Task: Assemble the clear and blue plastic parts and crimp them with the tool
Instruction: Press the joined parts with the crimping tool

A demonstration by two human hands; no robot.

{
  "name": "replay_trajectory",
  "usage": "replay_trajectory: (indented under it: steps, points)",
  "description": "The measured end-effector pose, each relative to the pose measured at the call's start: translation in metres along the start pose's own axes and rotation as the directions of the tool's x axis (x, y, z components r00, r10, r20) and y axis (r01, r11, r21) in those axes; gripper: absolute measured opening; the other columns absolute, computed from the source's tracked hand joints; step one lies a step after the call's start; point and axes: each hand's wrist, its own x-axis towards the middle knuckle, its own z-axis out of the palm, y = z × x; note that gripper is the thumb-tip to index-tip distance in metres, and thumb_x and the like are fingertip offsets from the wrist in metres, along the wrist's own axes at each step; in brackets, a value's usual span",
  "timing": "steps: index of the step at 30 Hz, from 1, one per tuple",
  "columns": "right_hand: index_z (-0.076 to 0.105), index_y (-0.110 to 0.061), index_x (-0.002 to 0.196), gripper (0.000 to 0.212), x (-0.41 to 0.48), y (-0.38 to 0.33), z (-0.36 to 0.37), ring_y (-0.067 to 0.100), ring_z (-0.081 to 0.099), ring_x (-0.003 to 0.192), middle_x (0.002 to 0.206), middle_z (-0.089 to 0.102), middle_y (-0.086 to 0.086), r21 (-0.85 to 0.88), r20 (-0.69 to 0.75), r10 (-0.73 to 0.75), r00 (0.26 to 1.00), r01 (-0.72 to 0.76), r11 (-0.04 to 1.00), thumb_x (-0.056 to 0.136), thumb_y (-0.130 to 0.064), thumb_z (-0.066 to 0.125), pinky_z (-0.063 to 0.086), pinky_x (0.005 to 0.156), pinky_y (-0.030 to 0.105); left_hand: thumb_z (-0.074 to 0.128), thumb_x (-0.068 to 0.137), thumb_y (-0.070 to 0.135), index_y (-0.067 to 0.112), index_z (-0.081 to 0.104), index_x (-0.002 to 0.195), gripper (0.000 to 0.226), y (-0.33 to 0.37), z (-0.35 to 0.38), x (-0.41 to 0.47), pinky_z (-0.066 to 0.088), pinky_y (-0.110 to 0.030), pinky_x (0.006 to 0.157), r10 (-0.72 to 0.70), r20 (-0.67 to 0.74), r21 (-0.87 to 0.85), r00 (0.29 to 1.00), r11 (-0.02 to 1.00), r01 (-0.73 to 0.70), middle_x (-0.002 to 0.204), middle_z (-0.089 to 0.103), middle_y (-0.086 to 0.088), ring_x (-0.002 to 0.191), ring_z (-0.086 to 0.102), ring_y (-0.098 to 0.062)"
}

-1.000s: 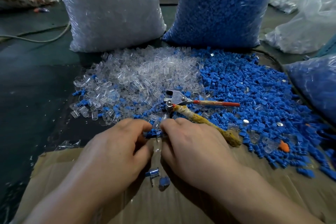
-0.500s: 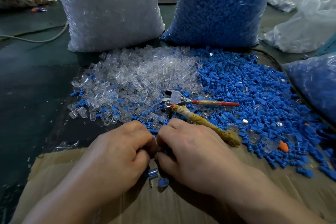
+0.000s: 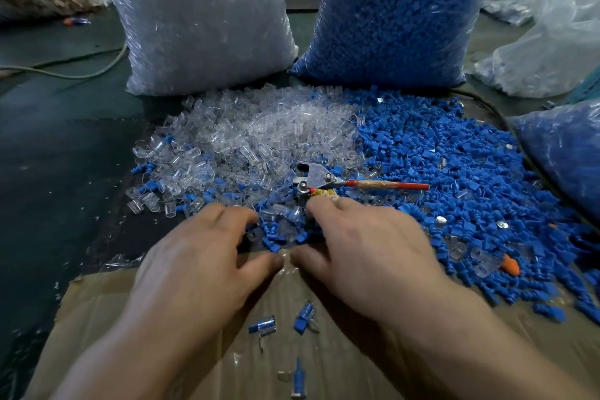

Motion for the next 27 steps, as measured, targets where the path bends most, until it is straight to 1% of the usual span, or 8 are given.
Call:
replay_trajectory:
  steps: [4,9,11,14,18,23,25,27]
  points:
    - [0.043,-0.027,0.119,0.037,0.009,-0.007,0.014,0.028,0.062,0.084,0.101,0.058,-0.001,-0.049,-0.055,-0.054,0.997,0.051,0.997,0.095,-0.055,0.042,0.029,0.056,0.035,0.054,0.084,0.064,0.045,0.057,0.129,0.049,0.009,0.003,0.001,0.043,-0.021,0.084,0.051,-0.008,-0.069,0.999,0.996,-0.051,0.111,0.058,0.025,0.102,0.054,0.000]
    - [0.048,-0.027,0.099,0.011,0.012,-0.001,0.017,0.026,0.058,0.074,0.089,0.057,-0.006,0.001,-0.104,-0.042,0.994,0.042,0.999,0.098,-0.038,0.046,0.022,0.052,0.036,0.071,0.084,0.045,0.040,0.066,0.112,0.029,0.013,0.008,0.000,0.044,-0.024,0.075,0.034,-0.097,-0.180,0.995,0.982,-0.051,0.103,0.064,0.021,0.091,0.058,-0.004]
    - [0.047,-0.028,0.096,0.005,0.012,0.000,0.019,0.025,0.054,0.068,0.086,0.056,-0.006,0.011,-0.104,-0.045,0.994,0.046,0.999,0.097,-0.032,0.050,0.023,0.052,0.035,0.073,0.085,0.038,0.039,0.066,0.106,0.023,0.012,0.010,0.000,0.049,-0.029,0.074,0.028,-0.143,-0.217,0.989,0.974,-0.059,0.099,0.064,0.021,0.086,0.059,-0.005]
    - [0.042,-0.028,0.092,0.009,0.012,0.002,0.019,0.024,0.046,0.065,0.085,0.054,-0.006,0.024,-0.106,-0.046,0.993,0.049,0.999,0.095,-0.027,0.051,0.025,0.055,0.034,0.072,0.086,0.030,0.037,0.068,0.099,0.016,0.009,0.014,0.000,0.053,-0.032,0.072,0.022,-0.186,-0.289,0.982,0.954,-0.076,0.093,0.064,0.022,0.080,0.059,-0.001]
    - [0.039,-0.028,0.084,0.014,0.013,0.002,0.016,0.023,0.047,0.067,0.078,0.047,-0.007,0.122,-0.113,-0.035,0.993,0.049,0.991,0.095,-0.031,0.046,0.030,0.058,0.034,0.064,0.086,0.036,0.038,0.064,0.086,0.002,0.006,0.016,0.001,0.052,-0.028,0.067,-0.005,-0.210,-0.381,0.978,0.921,-0.077,0.083,0.062,0.023,0.079,0.060,0.001]
    - [0.046,-0.027,0.090,0.007,0.011,0.003,0.014,0.023,0.052,0.075,0.084,0.055,-0.007,0.208,-0.123,-0.010,0.992,0.036,0.978,0.095,-0.031,0.047,0.043,0.065,0.038,0.068,0.084,0.032,0.044,0.059,0.086,0.015,0.004,0.017,0.001,0.043,-0.011,0.057,-0.071,-0.195,-0.450,0.978,0.893,-0.025,0.093,0.062,0.031,0.082,0.060,0.006]
    - [0.053,-0.026,0.094,0.005,0.010,0.005,0.014,0.020,0.055,0.083,0.090,0.060,-0.008,0.283,-0.159,0.024,0.987,0.022,0.959,0.094,-0.031,0.052,0.045,0.074,0.038,0.071,0.086,0.023,0.047,0.061,0.088,0.026,0.005,0.016,0.001,0.045,-0.005,0.065,-0.091,-0.198,-0.516,0.976,0.856,-0.025,0.092,0.064,0.031,0.082,0.061,0.006]
    - [0.060,-0.027,0.097,0.006,0.010,0.006,0.014,0.008,0.054,0.083,0.088,0.062,-0.012,0.393,-0.198,0.069,0.978,0.015,0.920,0.091,-0.028,0.059,0.042,0.075,0.026,0.073,0.086,0.017,0.048,0.064,0.092,0.033,0.006,0.015,0.001,0.041,0.000,0.072,-0.102,-0.206,-0.549,0.973,0.835,-0.029,0.091,0.065,0.030,0.082,0.062,0.007]
